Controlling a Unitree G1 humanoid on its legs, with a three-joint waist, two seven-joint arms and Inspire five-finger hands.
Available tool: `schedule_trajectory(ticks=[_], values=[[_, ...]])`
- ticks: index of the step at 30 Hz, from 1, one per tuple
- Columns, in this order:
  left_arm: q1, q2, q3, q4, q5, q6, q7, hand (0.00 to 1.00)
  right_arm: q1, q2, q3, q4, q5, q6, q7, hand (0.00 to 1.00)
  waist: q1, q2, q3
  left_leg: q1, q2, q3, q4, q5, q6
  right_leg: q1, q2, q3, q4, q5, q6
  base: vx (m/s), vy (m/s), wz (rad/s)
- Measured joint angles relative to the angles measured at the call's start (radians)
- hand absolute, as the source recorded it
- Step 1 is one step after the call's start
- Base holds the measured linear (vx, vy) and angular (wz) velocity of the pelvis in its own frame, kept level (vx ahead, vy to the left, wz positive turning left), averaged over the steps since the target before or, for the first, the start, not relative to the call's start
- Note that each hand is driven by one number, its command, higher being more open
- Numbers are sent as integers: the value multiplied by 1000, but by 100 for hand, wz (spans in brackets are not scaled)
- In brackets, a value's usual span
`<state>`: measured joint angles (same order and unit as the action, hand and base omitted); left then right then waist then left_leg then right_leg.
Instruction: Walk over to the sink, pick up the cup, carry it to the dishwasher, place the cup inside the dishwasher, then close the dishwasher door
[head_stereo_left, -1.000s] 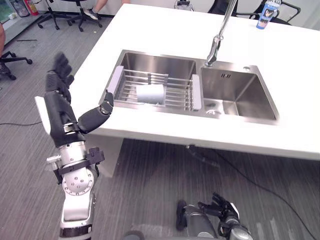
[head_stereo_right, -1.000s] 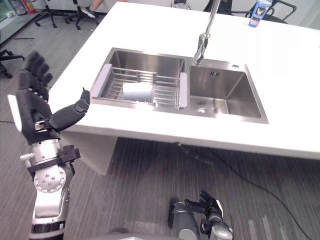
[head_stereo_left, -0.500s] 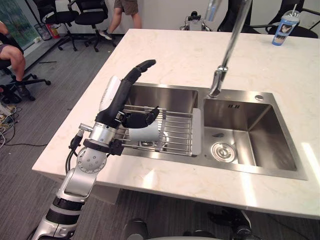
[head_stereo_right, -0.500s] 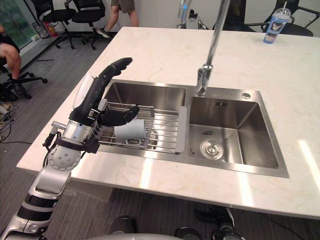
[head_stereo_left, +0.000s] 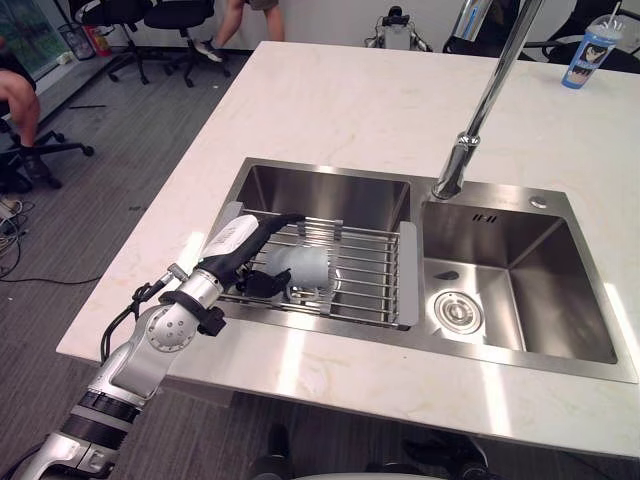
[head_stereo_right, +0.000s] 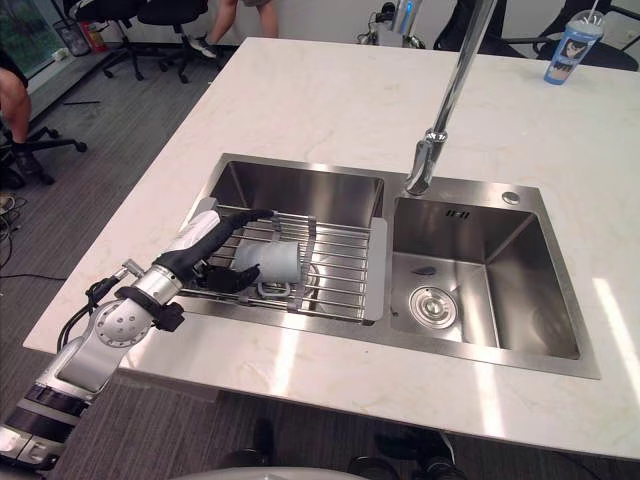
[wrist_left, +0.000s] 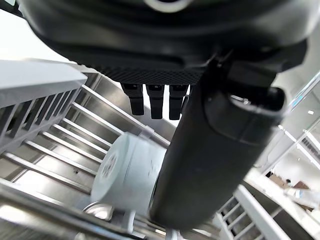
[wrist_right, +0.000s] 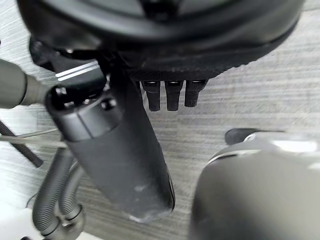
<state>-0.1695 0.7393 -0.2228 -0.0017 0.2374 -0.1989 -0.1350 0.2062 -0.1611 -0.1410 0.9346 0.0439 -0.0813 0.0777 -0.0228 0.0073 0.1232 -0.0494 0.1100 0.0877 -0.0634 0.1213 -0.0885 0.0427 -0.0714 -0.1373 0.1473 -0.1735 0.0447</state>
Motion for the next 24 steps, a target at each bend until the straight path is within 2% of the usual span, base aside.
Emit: schedule_trajectory(ticks=[5,12,13,19,24], values=[[-4,17,-2,13,48,0,-3,90,-2,-6,23,1,-8,2,2,90,-18,0,-1,5,-14,6,-23,10,8,3,-5,5,-26,15,11,-3,13,-2],[-138,39,-124,129,157,10,-4,90,-25,-9,61,-1,-25,3,9,90,-30,1,-1,4,-21,18,-24,9,10,4,-12,22,-58,33,18,-16,22,-7],[-151,46,-143,138,175,12,-4,30,-28,-9,66,0,-29,4,9,90,-35,2,-1,4,-21,21,-24,8,11,3,-12,24,-62,36,19,-10,7,-7],[-245,54,-198,166,215,10,-5,30,-40,-9,68,0,-29,6,10,90,-49,6,2,3,-23,31,-25,5,15,1,-14,30,-71,39,20,-1,2,-4],[-256,56,-201,172,219,6,-2,30,-48,-10,67,0,-28,6,8,90,-60,16,7,2,-25,36,-25,3,15,5,-15,37,-84,47,21,8,0,-3]])
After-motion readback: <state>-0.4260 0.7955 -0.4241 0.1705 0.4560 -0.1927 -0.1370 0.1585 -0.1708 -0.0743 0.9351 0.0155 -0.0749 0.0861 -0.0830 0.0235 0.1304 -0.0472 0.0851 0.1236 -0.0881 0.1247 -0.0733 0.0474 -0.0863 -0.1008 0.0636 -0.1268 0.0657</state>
